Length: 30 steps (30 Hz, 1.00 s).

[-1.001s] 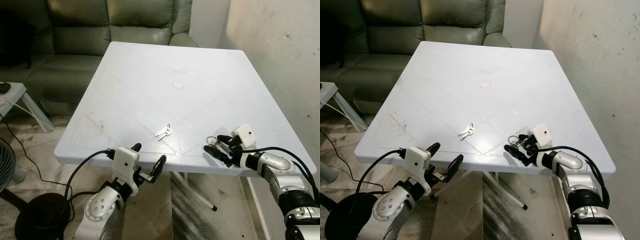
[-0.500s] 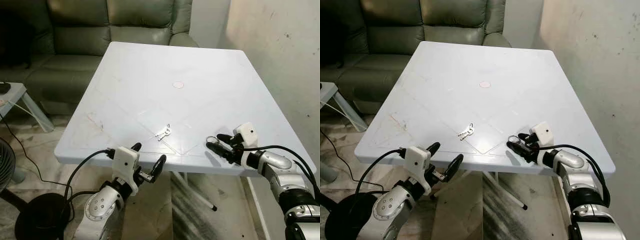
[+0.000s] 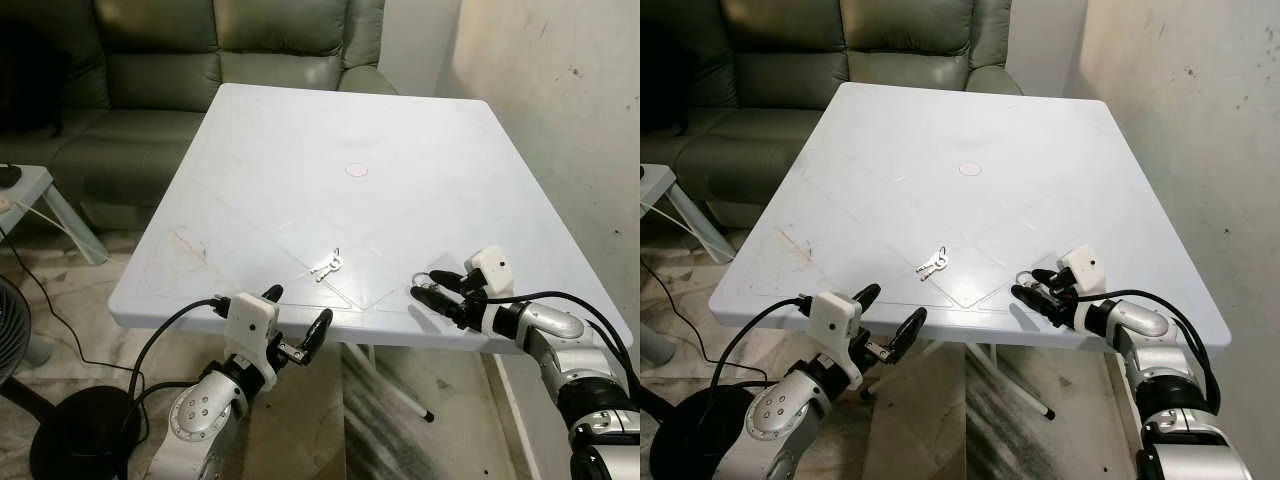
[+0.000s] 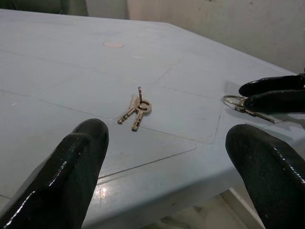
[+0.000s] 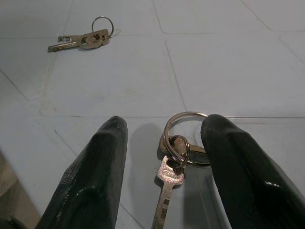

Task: Hang keys on a hook

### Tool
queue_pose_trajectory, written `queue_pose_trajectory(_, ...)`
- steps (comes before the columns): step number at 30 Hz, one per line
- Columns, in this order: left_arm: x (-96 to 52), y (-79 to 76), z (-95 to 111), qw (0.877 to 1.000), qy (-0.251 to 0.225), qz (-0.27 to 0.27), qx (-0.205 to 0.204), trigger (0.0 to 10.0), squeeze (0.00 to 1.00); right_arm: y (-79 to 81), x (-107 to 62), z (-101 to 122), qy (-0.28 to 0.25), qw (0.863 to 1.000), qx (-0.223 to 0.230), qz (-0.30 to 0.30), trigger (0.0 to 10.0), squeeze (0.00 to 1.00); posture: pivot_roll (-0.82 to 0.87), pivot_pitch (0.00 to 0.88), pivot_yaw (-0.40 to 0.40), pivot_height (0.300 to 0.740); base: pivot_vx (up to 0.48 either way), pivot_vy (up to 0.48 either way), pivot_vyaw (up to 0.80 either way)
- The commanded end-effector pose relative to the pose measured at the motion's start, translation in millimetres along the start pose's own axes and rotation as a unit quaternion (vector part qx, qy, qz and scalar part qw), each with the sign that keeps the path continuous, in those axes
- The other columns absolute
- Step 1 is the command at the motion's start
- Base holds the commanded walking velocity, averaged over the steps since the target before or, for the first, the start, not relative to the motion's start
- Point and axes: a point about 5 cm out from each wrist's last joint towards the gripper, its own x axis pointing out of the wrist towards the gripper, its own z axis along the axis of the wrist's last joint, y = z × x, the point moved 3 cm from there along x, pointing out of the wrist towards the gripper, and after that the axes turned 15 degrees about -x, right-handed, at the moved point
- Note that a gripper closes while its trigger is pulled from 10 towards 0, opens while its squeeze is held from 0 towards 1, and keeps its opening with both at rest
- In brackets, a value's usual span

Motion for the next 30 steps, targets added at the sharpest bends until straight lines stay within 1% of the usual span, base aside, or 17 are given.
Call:
queue_pose_trajectory(1,-0.2,0.2,3.4,1.000,-0.003,0.003,0.003,10.0,0.00,-1.7,-3.7,-1.3,0.007,1.000,-0.008,0.006,5.8,0.00,0.02,0.058,-0.023,0.740,0.000,0.000,0.00)
queue_pose_trajectory(2,-0.1,0.3,3.4,1.000,-0.003,0.003,0.004,10.0,0.00,-1.5,-3.7,-1.3,0.007,1.000,-0.009,0.007,5.8,0.00,0.02,0.058,-0.023,0.740,0.000,0.000,0.00)
queue_pose_trajectory(3,-0.1,0.2,3.5,1.000,-0.003,0.003,0.004,10.0,0.00,-1.2,-3.6,-1.5,0.008,1.000,-0.008,0.009,6.4,0.00,0.02,0.058,-0.023,0.740,0.000,0.000,0.00)
queue_pose_trajectory(6,0.0,0.5,3.9,1.000,-0.004,0.004,0.004,10.0,0.00,0.4,-3.4,-1.9,0.009,1.000,-0.011,0.016,6.1,0.00,0.02,0.058,-0.023,0.740,0.000,0.000,0.00)
queue_pose_trajectory(8,0.1,0.6,4.1,1.000,-0.004,0.004,0.004,10.0,0.00,1.6,-3.4,-2.1,0.009,1.000,-0.014,0.020,2.8,0.00,0.02,0.058,-0.023,0.740,0.000,0.000,0.00)
queue_pose_trajectory(9,0.2,0.7,4.2,1.000,-0.004,0.004,0.004,10.0,0.00,1.8,-3.4,-2.0,0.009,1.000,-0.016,0.021,2.8,0.00,0.02,0.058,-0.022,0.740,0.000,0.000,0.00)
queue_pose_trajectory(10,0.3,0.7,4.3,1.000,-0.004,0.004,0.004,10.0,0.00,2.4,-3.5,-2.4,0.010,1.000,-0.019,0.022,0.0,0.00,0.02,0.058,-0.022,0.740,0.000,0.000,0.00)
queue_pose_trajectory(17,0.6,1.1,4.5,1.000,-0.004,0.004,0.004,10.0,0.00,2.9,-3.9,-4.0,0.014,0.999,-0.023,0.022,0.0,0.00,0.02,0.057,-0.022,0.740,0.000,0.000,0.00)
queue_pose_trajectory(18,0.7,1.3,4.5,1.000,-0.004,0.005,0.004,10.0,0.00,3.0,-4.0,-4.2,0.015,0.999,-0.024,0.023,0.2,0.00,0.02,0.057,-0.022,0.740,0.000,0.000,0.00)
queue_pose_trajectory(19,0.7,1.5,4.5,1.000,-0.004,0.005,0.003,10.0,0.00,3.0,-4.1,-4.5,0.016,0.999,-0.024,0.023,0.0,0.00,0.02,0.057,-0.022,0.740,0.000,0.000,0.00)
queue_pose_trajectory(21,0.7,1.9,4.7,1.000,-0.005,0.006,0.003,10.0,0.00,3.1,-4.1,-4.9,0.017,0.999,-0.025,0.023,0.8,0.00,0.02,0.055,-0.021,0.740,0.000,0.000,0.00)
queue_pose_trajectory(22,0.8,2.0,4.8,1.000,-0.005,0.006,0.003,10.0,0.00,3.2,-4.1,-5.0,0.018,0.999,-0.026,0.024,2.6,0.00,0.02,0.054,-0.021,0.740,0.000,0.000,0.00)
queue_pose_trajectory(24,1.0,2.0,4.8,1.000,-0.004,0.005,0.003,10.0,0.00,3.3,-3.9,-5.1,0.019,0.999,-0.027,0.024,2.9,0.00,0.02,0.052,-0.021,0.740,0.000,0.000,0.00)
queue_pose_trajectory(25,1.1,2.1,4.9,1.000,-0.004,0.005,0.004,10.0,0.00,3.4,-3.8,-5.3,0.020,0.999,-0.029,0.024,9.5,0.00,0.02,0.051,-0.021,0.740,0.000,0.000,0.00)
queue_pose_trajectory(26,1.2,2.2,4.9,1.000,-0.004,0.005,0.004,10.0,0.00,3.4,-3.7,-5.5,0.021,0.999,-0.030,0.024,9.5,0.00,0.02,0.051,-0.021,0.740,0.000,0.000,0.00)
queue_pose_trajectory(27,1.2,2.2,5.0,1.000,-0.004,0.005,0.004,10.0,0.00,3.6,-3.5,-5.6,0.022,0.999,-0.032,0.023,10.0,0.00,0.02,0.051,-0.021,0.740,0.000,0.000,0.00)
queue_pose_trajectory(30,1.4,1.5,5.0,1.000,-0.004,0.004,0.004,10.0,0.00,4.3,-3.2,-6.2,0.023,0.999,-0.032,0.025,10.0,0.00,0.03,0.048,-0.022,0.740,0.000,0.000,0.00)
